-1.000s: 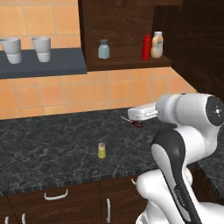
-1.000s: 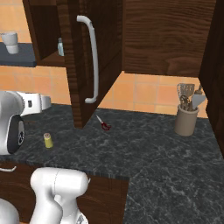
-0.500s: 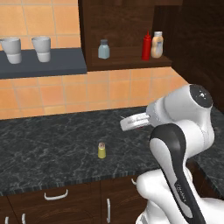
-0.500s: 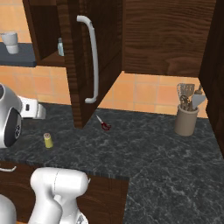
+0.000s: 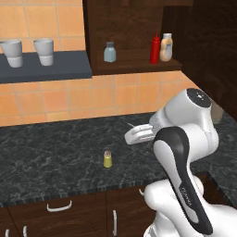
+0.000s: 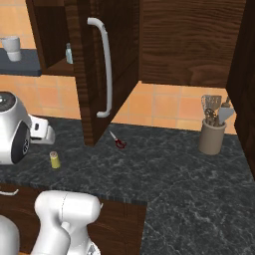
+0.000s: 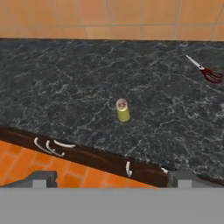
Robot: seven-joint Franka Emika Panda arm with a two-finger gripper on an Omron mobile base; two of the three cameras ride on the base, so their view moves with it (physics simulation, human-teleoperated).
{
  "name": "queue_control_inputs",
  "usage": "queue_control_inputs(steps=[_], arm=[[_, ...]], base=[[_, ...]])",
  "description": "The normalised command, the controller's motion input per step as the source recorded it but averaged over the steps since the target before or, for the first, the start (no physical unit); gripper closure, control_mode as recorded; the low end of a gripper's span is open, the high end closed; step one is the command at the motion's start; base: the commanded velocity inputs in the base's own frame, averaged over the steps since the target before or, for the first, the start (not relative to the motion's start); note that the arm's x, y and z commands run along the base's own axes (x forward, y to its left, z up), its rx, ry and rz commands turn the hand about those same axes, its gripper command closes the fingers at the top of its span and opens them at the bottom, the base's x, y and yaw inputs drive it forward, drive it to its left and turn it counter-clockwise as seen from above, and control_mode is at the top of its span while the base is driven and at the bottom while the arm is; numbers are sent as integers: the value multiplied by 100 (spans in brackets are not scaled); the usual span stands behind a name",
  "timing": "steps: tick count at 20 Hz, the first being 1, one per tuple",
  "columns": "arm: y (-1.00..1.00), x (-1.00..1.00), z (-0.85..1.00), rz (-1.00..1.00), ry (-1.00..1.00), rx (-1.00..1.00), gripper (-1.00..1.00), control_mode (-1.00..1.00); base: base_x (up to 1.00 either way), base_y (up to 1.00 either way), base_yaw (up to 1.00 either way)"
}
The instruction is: Put the shaker and condiment bottle from the counter next to their counterparts in the cabinet.
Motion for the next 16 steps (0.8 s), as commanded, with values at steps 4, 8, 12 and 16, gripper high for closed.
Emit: queue_control_inputs(steps=[4, 8, 12, 16], arm=[[17, 6, -63, 0, 1, -10, -100, -100], [13, 23, -34, 0, 0, -1, -100, -100], [1, 43, -3, 0, 0, 5, -100, -100], [0, 58, -6, 0, 0, 3, -100, -100]], base=[[0, 0, 0], [0, 0, 0], [0, 0, 0], [0, 0, 0]])
